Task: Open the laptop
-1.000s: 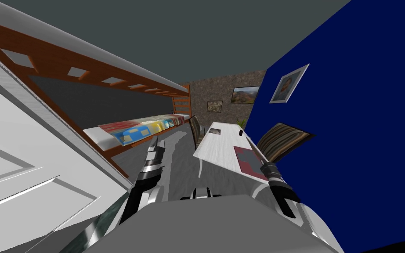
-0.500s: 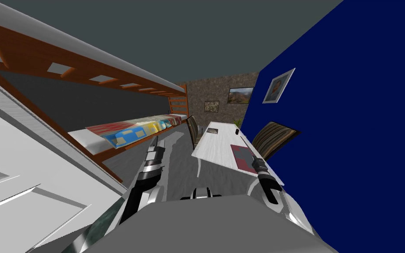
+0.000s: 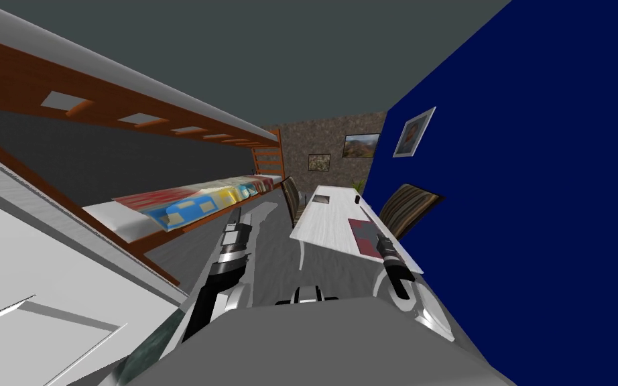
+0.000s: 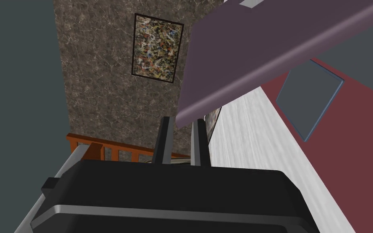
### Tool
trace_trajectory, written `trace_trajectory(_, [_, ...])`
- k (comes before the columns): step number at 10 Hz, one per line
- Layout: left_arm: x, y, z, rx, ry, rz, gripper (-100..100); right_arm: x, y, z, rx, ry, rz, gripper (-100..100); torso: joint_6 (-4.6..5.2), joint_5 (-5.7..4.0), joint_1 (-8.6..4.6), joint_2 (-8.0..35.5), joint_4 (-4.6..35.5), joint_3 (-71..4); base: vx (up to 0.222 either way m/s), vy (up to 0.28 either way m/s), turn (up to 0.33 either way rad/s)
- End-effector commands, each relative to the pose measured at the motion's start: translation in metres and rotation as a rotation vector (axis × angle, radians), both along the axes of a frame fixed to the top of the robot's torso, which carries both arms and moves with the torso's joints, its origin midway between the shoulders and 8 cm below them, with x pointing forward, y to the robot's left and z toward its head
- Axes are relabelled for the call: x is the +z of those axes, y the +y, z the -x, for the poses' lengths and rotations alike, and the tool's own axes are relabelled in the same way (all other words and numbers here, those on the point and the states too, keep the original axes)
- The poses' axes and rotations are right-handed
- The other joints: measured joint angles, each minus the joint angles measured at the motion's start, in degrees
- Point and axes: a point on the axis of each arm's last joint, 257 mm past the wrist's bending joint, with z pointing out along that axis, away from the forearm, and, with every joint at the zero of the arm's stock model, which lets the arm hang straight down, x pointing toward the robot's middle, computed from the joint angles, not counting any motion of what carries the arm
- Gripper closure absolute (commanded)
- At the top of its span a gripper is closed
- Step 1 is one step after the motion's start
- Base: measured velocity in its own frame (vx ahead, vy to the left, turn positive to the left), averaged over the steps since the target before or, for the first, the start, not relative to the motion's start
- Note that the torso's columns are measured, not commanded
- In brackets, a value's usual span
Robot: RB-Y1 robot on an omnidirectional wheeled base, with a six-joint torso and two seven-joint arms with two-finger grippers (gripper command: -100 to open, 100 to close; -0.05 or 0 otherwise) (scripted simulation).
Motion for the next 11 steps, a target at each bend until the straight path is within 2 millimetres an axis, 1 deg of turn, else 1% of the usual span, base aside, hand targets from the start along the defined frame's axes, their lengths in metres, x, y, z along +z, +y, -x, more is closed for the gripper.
trace_trajectory(1, [0.000, 0.000, 0.000, 0.000, 0.000, 0.000, 0, -0.009, 0.004, -0.007, 0.001, 0.027, 0.033, 100, 0.03, 0.02, 0.05, 0.0, 0.0, 0.0, -0.009, 0.002, -0.004])
trace_trajectory(2, [0.000, 0.000, 0.000, 0.000, 0.000, 0.000, 0, -0.011, 0.022, -0.027, 0.032, 0.024, 0.038, 100, -0.02, 0.04, 0.07, 0.0, 0.0, 0.0, -0.019, 0.001, -0.170])
trace_trajectory(3, [0.000, 0.000, 0.000, 0.000, 0.000, 0.000, 0, -0.012, 0.022, -0.028, 0.031, 0.036, 0.069, 100, -0.10, 0.05, 0.12, -0.1, 0.0, 0.0, -0.020, 0.006, -0.075])
trace_trajectory(4, [0.000, 0.000, 0.000, 0.000, 0.000, 0.000, 0, -0.014, 0.042, -0.048, 0.064, 0.033, 0.074, 100, -0.12, 0.09, 0.19, 0.0, 0.0, 0.0, -0.028, 0.006, -0.146])
trace_trajectory(6, [0.000, 0.000, 0.000, 0.000, 0.000, 0.000, 0, -0.013, 0.042, -0.048, 0.063, 0.047, 0.117, 100, -0.19, 0.25, 0.46, 0.1, 0.1, 0.0, -0.014, -0.001, -0.037])
trace_trajectory(7, [0.000, 0.000, 0.000, 0.000, 0.000, 0.000, 0, -0.012, 0.042, -0.048, 0.064, 0.040, 0.103, 100, -0.19, 0.30, 0.56, 0.1, 0.2, 0.1, 0.000, 0.000, 0.000])
trace_trajectory(8, [0.000, 0.000, 0.000, 0.000, 0.000, 0.000, 0, -0.026, 0.040, -0.036, 0.075, 0.062, 0.135, 100, -0.15, 0.36, 0.65, 0.2, 0.2, 0.1, 0.050, 0.033, -0.010])
trace_trajectory(9, [0.000, 0.000, 0.000, 0.000, 0.000, 0.000, 0, -0.025, 0.041, -0.036, 0.078, 0.062, 0.146, 100, -0.01, 0.27, 0.67, 0.2, 0.1, 0.1, 0.068, 0.041, -0.042])
trace_trajectory(10, [0.000, 0.000, 0.000, 0.000, 0.000, 0.000, 0, -0.038, 0.037, -0.023, 0.084, 0.080, 0.166, 100, -0.06, 0.29, 0.63, 0.2, 0.1, 0.1, 0.119, 0.054, -0.035])
trace_trajectory(11, [0.000, 0.000, 0.000, 0.000, 0.000, 0.000, 0, -0.037, 0.039, -0.024, 0.090, 0.080, 0.184, 100, -0.06, 0.25, 0.50, 0.0, 0.1, 0.0, 0.101, 0.046, -0.038])
